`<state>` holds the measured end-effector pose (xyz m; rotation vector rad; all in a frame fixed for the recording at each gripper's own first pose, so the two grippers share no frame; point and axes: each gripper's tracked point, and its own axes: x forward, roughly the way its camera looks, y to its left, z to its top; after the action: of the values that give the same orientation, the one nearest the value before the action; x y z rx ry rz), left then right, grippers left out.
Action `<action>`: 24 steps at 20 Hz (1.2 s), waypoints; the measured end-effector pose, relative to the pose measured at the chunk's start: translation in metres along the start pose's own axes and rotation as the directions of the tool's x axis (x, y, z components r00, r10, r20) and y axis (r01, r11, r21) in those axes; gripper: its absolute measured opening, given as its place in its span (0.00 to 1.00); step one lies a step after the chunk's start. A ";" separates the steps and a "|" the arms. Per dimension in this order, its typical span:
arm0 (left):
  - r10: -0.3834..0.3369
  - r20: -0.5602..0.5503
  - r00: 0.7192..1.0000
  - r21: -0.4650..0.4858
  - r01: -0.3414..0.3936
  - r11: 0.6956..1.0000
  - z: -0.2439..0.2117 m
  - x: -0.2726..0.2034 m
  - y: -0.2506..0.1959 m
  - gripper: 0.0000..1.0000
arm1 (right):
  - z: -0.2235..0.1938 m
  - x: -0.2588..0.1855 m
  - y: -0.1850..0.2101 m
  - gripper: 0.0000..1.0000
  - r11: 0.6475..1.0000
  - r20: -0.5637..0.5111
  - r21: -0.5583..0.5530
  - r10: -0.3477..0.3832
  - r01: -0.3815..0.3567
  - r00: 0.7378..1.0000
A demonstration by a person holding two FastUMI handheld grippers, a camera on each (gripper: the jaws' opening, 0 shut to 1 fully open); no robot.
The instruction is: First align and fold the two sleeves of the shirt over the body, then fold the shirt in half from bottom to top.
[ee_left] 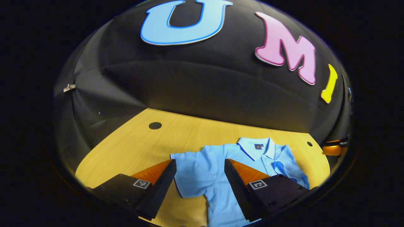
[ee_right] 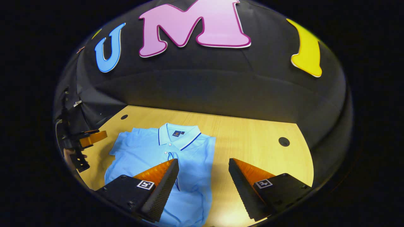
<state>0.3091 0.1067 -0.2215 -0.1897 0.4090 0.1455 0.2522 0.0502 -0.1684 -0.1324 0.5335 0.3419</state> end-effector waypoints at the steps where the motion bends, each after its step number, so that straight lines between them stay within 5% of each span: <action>1: 0.016 -0.009 1.000 -0.012 -0.016 1.000 -0.002 0.015 0.009 0.97 | -0.001 -0.007 -0.008 0.99 1.000 -0.006 0.000 -0.007 0.007 1.000; 9: 0.101 -0.130 0.986 0.103 -0.088 0.991 -0.040 0.093 0.058 0.97 | -0.024 -0.054 -0.064 0.99 0.994 -0.038 0.014 -0.106 0.106 0.994; 13: 0.075 -0.141 0.987 0.139 -0.056 0.989 -0.042 0.100 0.054 0.93 | -0.034 -0.061 -0.079 0.99 0.990 -0.062 0.021 -0.141 0.143 0.988; 15: 0.057 -0.146 0.988 0.144 -0.036 0.989 -0.043 0.101 0.050 0.82 | -0.039 -0.062 -0.082 0.99 0.988 -0.067 0.033 -0.148 0.151 0.987; 19: 0.025 -0.153 0.988 0.144 -0.002 0.990 -0.044 0.102 0.040 0.17 | -0.047 -0.064 -0.087 0.99 0.985 -0.077 0.052 -0.158 0.162 0.984; 21: 0.037 -0.145 0.989 0.143 -0.016 0.990 -0.043 0.102 0.040 0.07 | -0.048 -0.064 -0.086 0.99 0.985 -0.070 0.061 -0.158 0.162 0.985; 24: 0.072 -0.141 0.987 0.183 -0.045 0.982 -0.036 0.096 0.038 0.06 | -0.050 -0.067 -0.085 0.99 0.986 -0.063 0.057 -0.154 0.158 0.986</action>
<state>0.3759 0.1456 -0.2987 -0.0105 0.5725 0.1524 0.2044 -0.0584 -0.1737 -0.1238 0.5875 0.1688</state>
